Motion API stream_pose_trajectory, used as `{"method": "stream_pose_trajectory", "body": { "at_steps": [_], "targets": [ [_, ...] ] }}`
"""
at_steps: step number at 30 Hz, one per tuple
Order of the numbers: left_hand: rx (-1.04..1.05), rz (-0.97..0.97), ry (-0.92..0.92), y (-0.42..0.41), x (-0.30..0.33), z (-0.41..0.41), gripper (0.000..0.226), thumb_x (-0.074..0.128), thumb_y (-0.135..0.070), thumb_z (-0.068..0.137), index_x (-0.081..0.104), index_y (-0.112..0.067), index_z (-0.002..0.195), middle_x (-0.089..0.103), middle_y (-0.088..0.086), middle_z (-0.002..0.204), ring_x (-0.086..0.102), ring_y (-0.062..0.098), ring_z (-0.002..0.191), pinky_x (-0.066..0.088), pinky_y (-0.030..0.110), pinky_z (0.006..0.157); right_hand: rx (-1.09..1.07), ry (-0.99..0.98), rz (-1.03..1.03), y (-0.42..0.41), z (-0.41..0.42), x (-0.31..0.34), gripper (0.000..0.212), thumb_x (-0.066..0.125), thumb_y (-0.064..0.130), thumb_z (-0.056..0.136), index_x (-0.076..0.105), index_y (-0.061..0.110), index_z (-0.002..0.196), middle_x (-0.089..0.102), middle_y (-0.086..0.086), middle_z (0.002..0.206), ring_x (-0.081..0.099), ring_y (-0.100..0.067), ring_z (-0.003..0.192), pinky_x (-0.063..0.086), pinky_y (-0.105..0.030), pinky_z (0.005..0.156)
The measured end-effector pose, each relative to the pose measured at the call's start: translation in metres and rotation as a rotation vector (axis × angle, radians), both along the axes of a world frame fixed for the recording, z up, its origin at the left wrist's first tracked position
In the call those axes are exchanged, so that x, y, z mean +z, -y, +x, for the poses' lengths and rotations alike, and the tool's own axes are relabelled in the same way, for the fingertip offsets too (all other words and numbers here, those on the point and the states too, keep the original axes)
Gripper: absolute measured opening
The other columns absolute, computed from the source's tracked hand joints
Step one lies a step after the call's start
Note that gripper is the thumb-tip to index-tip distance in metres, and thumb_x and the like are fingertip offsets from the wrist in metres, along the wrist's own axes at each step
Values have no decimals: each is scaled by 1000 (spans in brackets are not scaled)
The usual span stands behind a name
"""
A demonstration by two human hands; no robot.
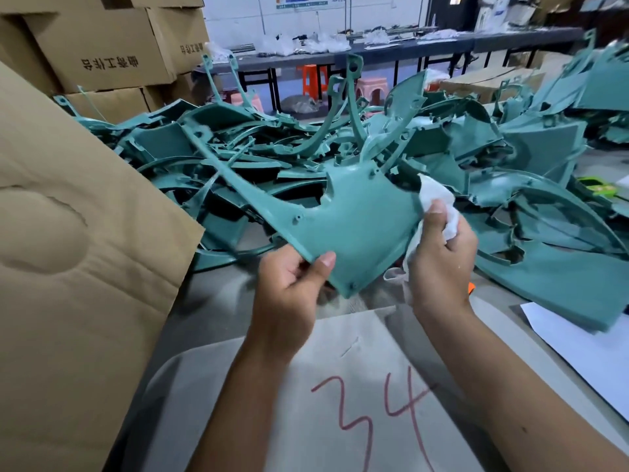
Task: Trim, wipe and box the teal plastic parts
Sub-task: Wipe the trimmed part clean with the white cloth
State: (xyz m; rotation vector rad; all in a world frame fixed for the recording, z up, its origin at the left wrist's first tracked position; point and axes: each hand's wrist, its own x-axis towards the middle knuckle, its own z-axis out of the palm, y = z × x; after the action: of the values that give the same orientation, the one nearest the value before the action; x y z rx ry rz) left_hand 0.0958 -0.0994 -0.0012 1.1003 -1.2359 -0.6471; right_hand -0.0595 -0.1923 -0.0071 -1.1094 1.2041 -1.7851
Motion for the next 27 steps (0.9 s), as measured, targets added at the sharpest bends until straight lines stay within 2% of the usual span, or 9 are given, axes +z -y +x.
{"method": "stream_pose_trajectory", "body": {
  "at_steps": [4,7,9,13,17,19,23,25,27],
  "targets": [
    [33,-3,148,-4,-2,22,22,55,-26,99,72,-24,112,76,10,102,70,36,95,57,59,86,25,6,-78,9,-17,2,34,43,52,105,62,24,100,72,0,89,67,-20,76,59,-41,71],
    [20,-45,78,-2,0,15,24,53,-21,101,71,-21,117,77,3,109,71,28,104,58,48,92,327,-195,-190,-2,-8,2,27,42,50,107,62,42,91,62,17,74,58,-6,65,46,-26,60],
    [24,-66,33,-3,2,9,24,52,-19,102,72,-22,115,77,0,109,71,22,105,58,37,89,326,-267,-123,-9,2,2,36,44,54,104,59,38,77,51,16,64,50,-15,59,39,-30,60],
    [-70,-32,44,-7,6,-1,25,52,-21,103,72,-23,118,76,2,112,71,25,107,58,39,90,173,88,210,-13,4,9,53,44,56,106,58,37,59,35,12,42,36,-13,34,33,-20,48],
    [53,-29,9,-11,10,8,24,55,-28,98,76,-36,106,78,1,105,72,23,100,60,43,85,250,501,239,-10,3,17,42,45,37,112,57,16,78,61,6,52,60,-11,47,47,-23,53],
    [180,-40,-109,-14,13,15,24,55,-31,97,77,-39,101,78,-5,105,73,13,99,59,29,79,227,254,188,-5,-4,17,40,45,42,111,60,15,85,65,-1,64,63,-18,59,51,-27,60],
    [439,-60,-207,-11,16,21,24,54,-50,92,73,-36,86,72,-9,96,65,15,93,54,38,85,61,-866,-11,-6,-14,8,62,36,68,102,50,18,68,56,2,66,54,-25,66,36,-35,56],
    [521,-42,-204,-7,20,16,31,49,-55,92,62,-30,77,60,-1,88,54,17,84,48,45,76,135,-968,-60,-14,-13,18,75,18,78,99,48,21,59,60,-1,72,57,-29,79,45,-42,70],
    [600,-74,-149,-4,29,9,40,46,-46,99,46,-19,69,49,-7,72,46,11,71,43,39,61,77,-752,-182,-18,-19,31,75,13,75,101,58,25,66,65,-3,88,59,-29,93,48,-46,84]
  ]
}}
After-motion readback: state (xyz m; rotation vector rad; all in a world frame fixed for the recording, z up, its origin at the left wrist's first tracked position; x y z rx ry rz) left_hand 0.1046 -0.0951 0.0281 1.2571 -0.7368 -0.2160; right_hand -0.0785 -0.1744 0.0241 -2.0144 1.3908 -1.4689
